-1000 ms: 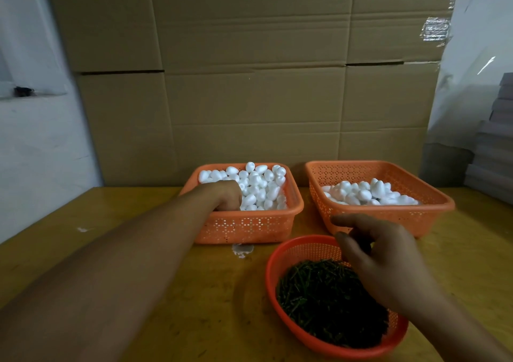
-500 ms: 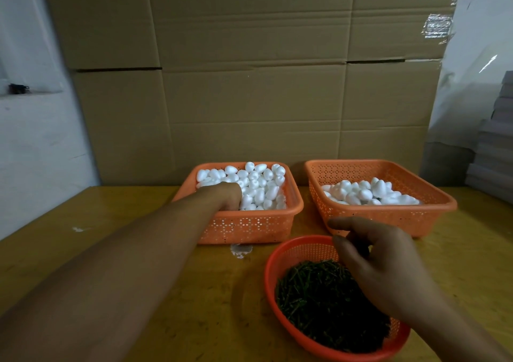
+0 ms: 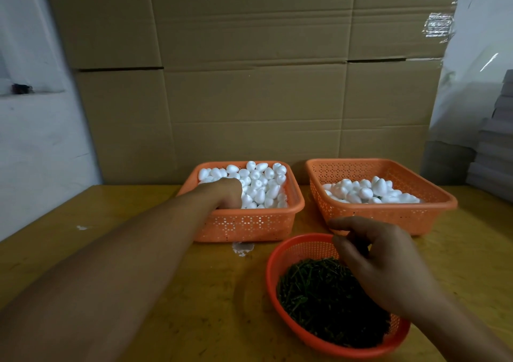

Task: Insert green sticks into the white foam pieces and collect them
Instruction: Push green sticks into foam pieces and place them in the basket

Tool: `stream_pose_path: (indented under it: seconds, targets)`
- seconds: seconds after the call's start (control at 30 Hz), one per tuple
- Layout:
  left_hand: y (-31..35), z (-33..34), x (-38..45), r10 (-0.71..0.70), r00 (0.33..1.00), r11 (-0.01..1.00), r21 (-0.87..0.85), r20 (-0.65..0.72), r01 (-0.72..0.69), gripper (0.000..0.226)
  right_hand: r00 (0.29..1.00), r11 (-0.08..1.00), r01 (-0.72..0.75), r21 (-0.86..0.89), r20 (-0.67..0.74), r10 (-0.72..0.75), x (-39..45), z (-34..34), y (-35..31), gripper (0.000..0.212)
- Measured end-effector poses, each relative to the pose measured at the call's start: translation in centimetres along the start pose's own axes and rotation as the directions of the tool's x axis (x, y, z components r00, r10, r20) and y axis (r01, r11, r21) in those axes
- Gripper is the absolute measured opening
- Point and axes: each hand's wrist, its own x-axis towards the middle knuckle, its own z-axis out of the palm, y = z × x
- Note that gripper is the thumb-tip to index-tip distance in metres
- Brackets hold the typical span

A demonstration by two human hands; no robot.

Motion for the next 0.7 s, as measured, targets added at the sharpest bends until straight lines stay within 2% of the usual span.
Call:
stream_pose_path:
  seconds: [0.17, 0.43, 0.57, 0.7]
  targets:
    - [0.0, 0.1, -0.3, -0.011, 0.999, 0.999, 0.053, 0.042, 0.008, 0.083, 0.999, 1.0, -0.011, -0.007, 0.03, 0.011, 0.0, 0.2, 0.1, 0.028]
    - [0.2, 0.5, 0.3, -0.006, 0.998, 0.999, 0.032, 0.055, 0.004, 0.102, 0.998, 1.0, -0.009, -0.005, 0.054, 0.009, -0.1, 0.2, 0.1, 0.026]
    - [0.1, 0.1, 0.0, 0.008, 0.997, 1.0, -0.017, 0.083, -0.006, 0.076, 0.999, 1.0, -0.002, -0.027, 0.054, 0.003, -0.1, 0.1, 0.0, 0.025]
    - [-0.4, -0.4, -0.4, -0.005, 0.986, 0.956, -0.288, 0.169, 0.055, 0.043, 0.998, 1.0, 0.001, -0.03, 0.062, 0.001, -0.1, 0.0, -0.1, 0.025]
